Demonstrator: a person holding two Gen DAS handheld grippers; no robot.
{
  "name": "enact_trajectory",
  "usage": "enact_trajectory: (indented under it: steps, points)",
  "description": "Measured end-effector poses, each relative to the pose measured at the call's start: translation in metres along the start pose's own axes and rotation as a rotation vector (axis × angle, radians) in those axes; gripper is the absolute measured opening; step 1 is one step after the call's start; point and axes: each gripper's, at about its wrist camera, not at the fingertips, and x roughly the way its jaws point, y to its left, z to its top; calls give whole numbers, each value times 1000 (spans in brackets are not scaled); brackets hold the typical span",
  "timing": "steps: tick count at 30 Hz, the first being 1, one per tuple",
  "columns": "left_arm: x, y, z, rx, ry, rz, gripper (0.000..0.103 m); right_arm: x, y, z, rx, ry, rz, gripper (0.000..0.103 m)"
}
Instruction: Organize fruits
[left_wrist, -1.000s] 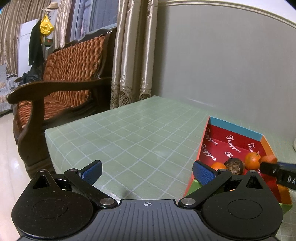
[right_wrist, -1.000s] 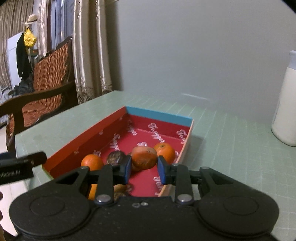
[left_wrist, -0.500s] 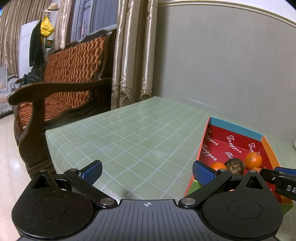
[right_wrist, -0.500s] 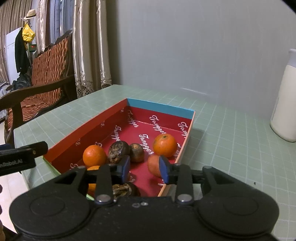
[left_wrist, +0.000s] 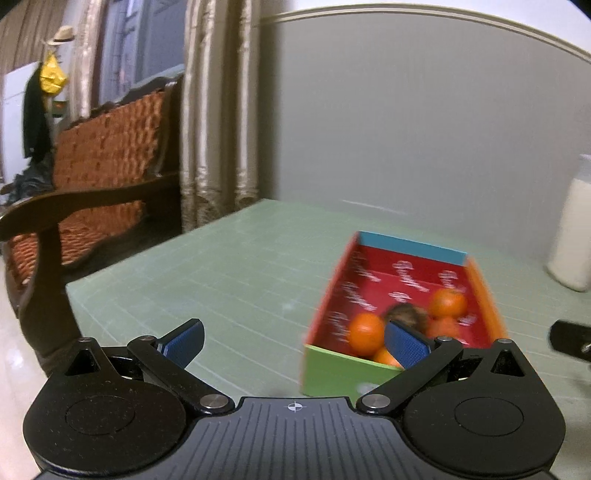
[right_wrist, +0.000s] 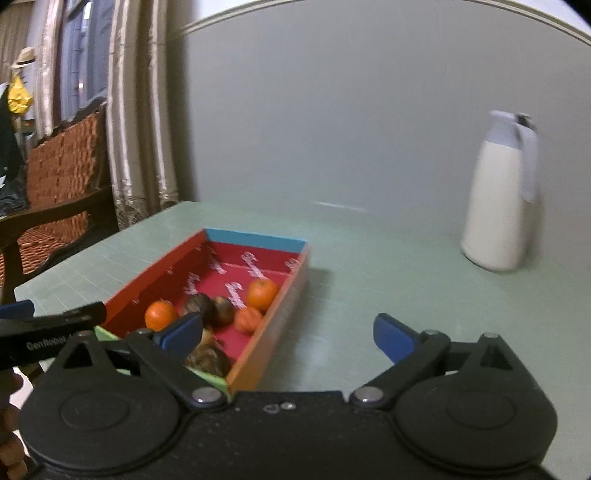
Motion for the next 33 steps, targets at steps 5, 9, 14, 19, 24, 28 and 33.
enact_trajectory:
  steps: [5,9,14,19,24,28,33]
  points:
    - [-35,-26,4,67,8,-70,103,-28,-16,-10,50,7,-64,103]
    - [-59,-38,2,91,10,-111,103,-50,-28,-16,104,9,-97,103]
    - [-87,-42,0,100,-5,-131,103,-73,-35,-22,130,-10,-124,103]
    - [-103,-41,1,106,-19,-136,103,-96,-33,-25,138,-38,-138,103]
    - [-111,-40,2,107,-14,-139,103,-108,-29,-24,132,-57,-135,103]
    - [-112,-41,2,107,-19,-136,103,-110,-28,-23,127,-59,-130,103]
    - [-109,-41,0,108,-12,-130,103,-108,-30,-24,144,-55,-127,103]
